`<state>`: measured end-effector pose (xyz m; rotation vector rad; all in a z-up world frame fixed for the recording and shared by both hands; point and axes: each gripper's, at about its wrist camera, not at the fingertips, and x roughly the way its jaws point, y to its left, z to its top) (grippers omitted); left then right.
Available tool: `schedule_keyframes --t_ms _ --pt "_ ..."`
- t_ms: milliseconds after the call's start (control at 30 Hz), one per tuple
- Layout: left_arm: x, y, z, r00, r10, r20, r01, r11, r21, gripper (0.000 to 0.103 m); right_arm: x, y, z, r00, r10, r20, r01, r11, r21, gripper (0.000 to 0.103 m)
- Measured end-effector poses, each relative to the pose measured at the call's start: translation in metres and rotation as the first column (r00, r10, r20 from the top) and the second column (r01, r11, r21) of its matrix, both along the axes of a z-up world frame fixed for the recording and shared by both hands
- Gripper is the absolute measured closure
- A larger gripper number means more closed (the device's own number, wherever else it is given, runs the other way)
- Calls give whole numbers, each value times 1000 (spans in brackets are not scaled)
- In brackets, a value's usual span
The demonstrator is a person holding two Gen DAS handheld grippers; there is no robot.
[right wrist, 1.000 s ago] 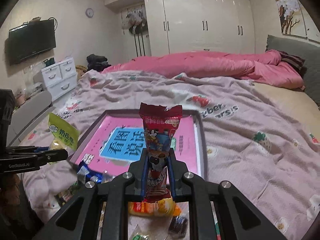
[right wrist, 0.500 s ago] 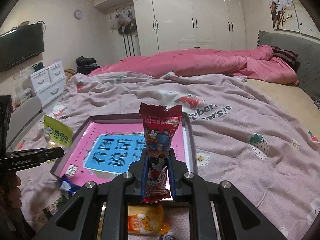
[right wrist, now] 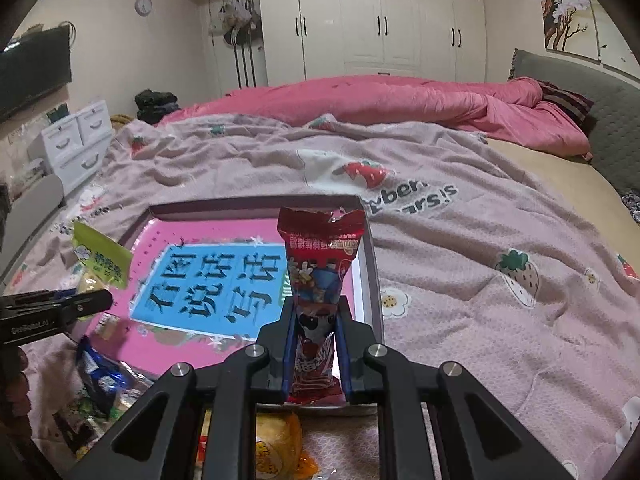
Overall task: Organize snacks
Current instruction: 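Carry the red stick into the pink tray and open right tool while left drops green bag there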
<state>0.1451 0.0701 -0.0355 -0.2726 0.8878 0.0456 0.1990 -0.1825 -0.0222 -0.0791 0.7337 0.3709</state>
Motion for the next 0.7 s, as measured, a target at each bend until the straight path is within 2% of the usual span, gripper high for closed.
schedule_keyframes --t_ms 100,367,700 --pt "2 -1 -3 1000 -4 -7 4 1000 5 69 5 2 -8 1000 -2 -24 2 1000 -8 85" --pt "6 -4 -8 1000 -20 -18 21 1000 3 69 8 14 -18 1000 18 -25 -19 998 -52 85" --pt "7 -5 -12 999 -27 -37 27 1000 -4 68 12 17 -22 999 19 -46 -21 999 -50 85"
